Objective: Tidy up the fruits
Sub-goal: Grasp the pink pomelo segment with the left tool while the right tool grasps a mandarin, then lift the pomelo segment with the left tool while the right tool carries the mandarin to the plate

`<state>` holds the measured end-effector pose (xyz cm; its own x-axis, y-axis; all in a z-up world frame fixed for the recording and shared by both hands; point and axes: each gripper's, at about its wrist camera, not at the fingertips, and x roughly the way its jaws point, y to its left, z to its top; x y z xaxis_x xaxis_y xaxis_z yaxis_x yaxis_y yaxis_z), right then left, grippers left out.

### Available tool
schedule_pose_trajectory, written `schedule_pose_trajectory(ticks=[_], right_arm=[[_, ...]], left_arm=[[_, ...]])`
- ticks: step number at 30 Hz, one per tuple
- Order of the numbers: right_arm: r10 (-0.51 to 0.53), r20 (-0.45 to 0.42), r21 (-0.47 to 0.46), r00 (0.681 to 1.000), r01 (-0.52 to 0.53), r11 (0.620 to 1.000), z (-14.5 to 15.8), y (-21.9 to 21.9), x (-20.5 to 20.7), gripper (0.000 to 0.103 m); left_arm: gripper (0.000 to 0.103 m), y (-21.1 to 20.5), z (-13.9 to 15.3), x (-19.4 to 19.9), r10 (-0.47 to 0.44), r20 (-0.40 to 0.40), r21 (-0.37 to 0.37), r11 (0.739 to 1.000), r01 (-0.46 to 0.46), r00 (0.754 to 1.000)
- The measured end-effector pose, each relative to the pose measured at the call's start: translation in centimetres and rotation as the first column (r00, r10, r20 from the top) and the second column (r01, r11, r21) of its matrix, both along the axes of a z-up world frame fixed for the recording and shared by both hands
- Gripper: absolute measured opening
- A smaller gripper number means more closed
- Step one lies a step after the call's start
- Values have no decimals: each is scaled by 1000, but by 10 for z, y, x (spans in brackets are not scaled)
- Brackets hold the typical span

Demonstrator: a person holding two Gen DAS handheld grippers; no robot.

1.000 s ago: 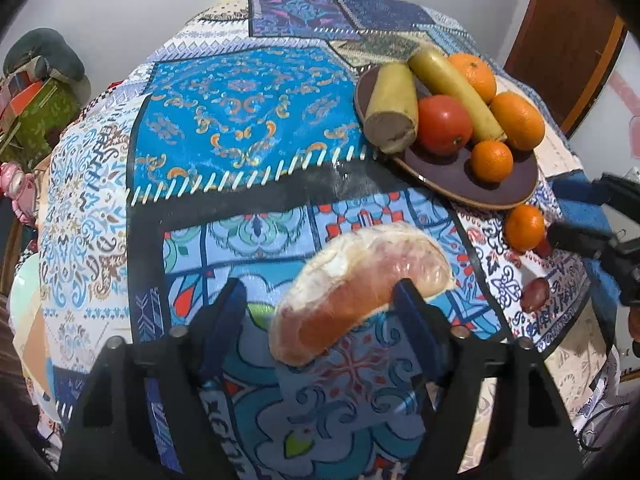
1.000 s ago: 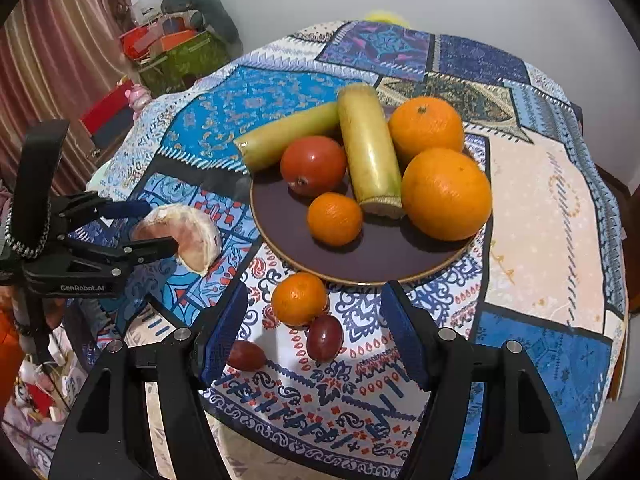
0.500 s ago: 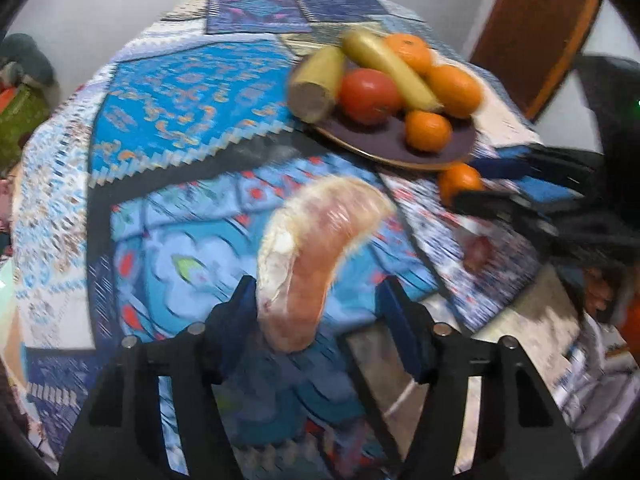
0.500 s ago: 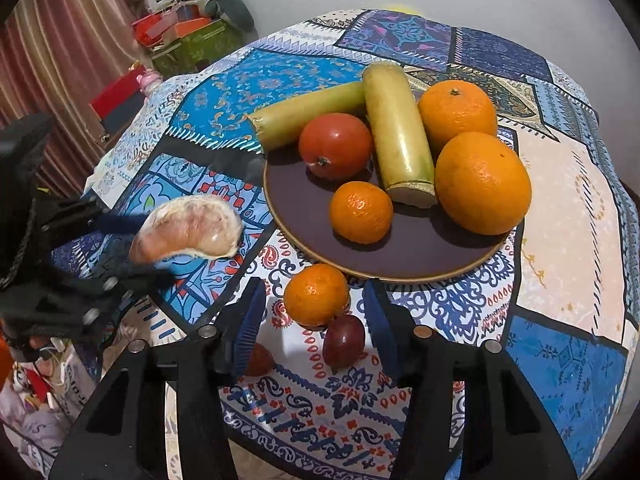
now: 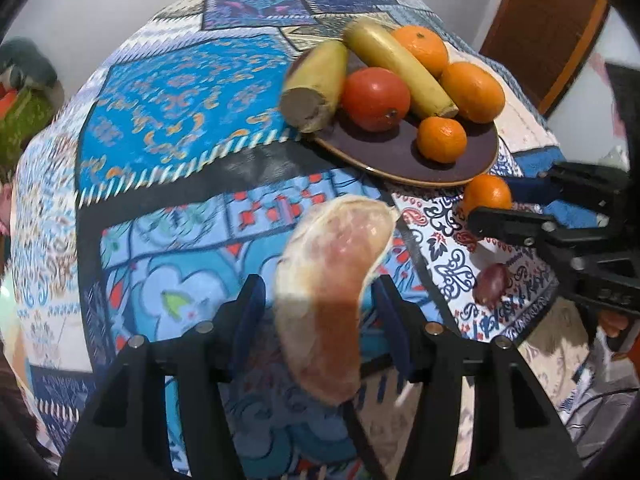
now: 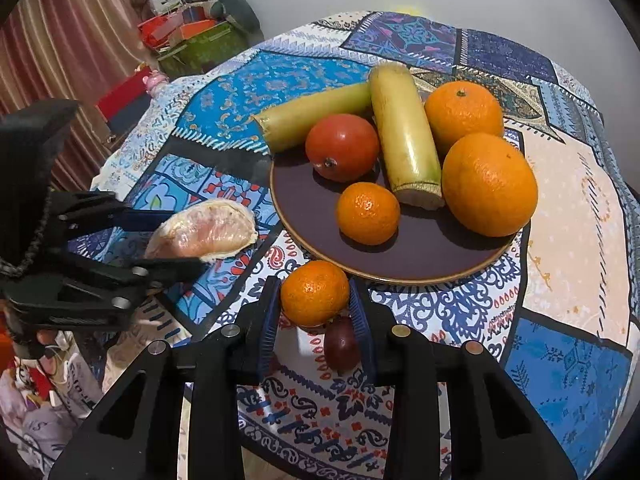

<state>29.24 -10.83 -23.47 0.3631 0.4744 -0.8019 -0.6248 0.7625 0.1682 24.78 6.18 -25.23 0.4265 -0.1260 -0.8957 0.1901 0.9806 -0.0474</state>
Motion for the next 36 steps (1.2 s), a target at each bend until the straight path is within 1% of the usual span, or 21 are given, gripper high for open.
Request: schedule_pose_trajectory(ticks=[2, 3, 6, 10, 15, 18, 22, 28, 34, 36], right_arm=[[-5, 2, 12, 1000, 5, 1000, 3, -3, 0, 32], [-8, 2, 15, 1000, 8, 1000, 4, -4, 1, 32], [-16, 9, 23, 1000, 16, 1000, 7, -9, 2, 32], [-22, 15, 33, 1000, 21, 999, 11, -13, 2, 32], [-35, 20, 46, 999, 34, 998, 15, -18, 1, 32], [-41, 24, 47, 999, 40, 998, 17, -23, 1, 32], [-56, 34, 45, 998, 54, 998, 20, -29, 2, 32], [-78, 55, 48, 995, 75, 996, 28, -36, 6, 32], [-101, 86, 57, 991, 96, 994, 39, -43, 13, 32], [-108, 98, 58, 989, 103, 993, 43, -44, 16, 32]], left_arm=[[57, -7, -3, 1, -7, 10, 22, 1000, 7, 1000], [57, -8, -4, 3, -1, 12, 23, 1000, 0, 1000], [55, -3, -7, 8, 27, 16, -6, 1000, -27, 1000], [54, -4, -8, 10, 49, 29, 7, 999, -49, 998], [47, -3, -3, 6, 64, 34, 3, 998, -64, 997], [46, 0, 1, 2, 74, 29, -12, 997, -74, 997], [46, 6, 6, -3, 94, 31, -13, 995, -94, 995], [46, 12, 32, -7, 123, 80, -45, 992, -119, 989], [46, 9, 59, 3, 134, 145, -64, 990, -126, 980], [46, 7, 67, 9, 137, 157, -82, 989, -125, 978]])
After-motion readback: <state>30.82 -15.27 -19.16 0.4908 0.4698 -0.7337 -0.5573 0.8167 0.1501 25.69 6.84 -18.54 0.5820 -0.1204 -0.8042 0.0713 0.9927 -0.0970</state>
